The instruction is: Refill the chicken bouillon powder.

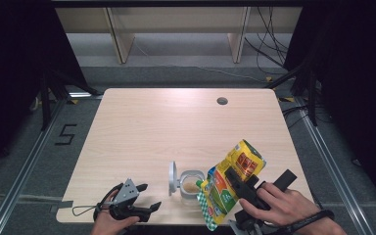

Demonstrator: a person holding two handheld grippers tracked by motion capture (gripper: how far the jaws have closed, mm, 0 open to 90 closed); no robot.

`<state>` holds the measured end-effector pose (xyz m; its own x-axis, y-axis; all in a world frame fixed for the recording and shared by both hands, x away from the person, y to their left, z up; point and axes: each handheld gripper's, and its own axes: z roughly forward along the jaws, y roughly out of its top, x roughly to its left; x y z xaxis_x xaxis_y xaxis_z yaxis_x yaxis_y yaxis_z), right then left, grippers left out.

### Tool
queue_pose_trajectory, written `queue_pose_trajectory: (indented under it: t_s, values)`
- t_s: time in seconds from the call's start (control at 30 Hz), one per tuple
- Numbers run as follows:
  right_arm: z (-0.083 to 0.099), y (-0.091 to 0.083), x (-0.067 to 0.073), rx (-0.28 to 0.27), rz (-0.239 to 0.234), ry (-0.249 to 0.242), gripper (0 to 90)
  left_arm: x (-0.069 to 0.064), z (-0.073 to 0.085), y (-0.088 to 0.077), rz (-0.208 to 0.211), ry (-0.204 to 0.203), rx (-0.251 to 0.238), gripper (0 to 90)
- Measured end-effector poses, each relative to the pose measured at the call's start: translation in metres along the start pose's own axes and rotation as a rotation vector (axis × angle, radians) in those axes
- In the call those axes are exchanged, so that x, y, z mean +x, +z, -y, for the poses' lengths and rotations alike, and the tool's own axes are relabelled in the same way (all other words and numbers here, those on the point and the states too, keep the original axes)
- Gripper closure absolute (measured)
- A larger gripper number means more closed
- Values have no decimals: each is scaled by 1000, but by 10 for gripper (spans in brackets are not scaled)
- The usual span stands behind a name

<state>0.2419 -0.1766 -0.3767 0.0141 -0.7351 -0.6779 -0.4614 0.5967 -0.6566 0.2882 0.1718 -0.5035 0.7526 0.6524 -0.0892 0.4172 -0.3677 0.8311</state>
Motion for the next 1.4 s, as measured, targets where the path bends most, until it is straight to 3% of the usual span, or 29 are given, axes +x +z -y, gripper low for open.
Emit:
queue_pose_trajectory:
  t_s: [0.2,0.23,0.27,0.37,0.6,0.73,1.4]
  values:
    - [1,-2,0,1,3,2,550,-1,0,0,2,0,-3,216]
    - [1,-2,-1,3,3,2,550,1,-1,-1,2,23,-3,216]
    - [1,-2,-1,3,3,2,550,-1,0,0,-1,-8,-5,216]
    - [1,-3,-1,-3,5,-7,551,0,0,0,-1,-9,-7,216]
    - [-1,-6,0,6,7,1,552,0,0,0,0,-8,-5,216]
    - [0,-6,0,5,6,-1,552,1,0,-1,0,18,-4,216]
    - [-2,-2,-1,-3,10,-10,556,1,0,-1,0,14,-6,216]
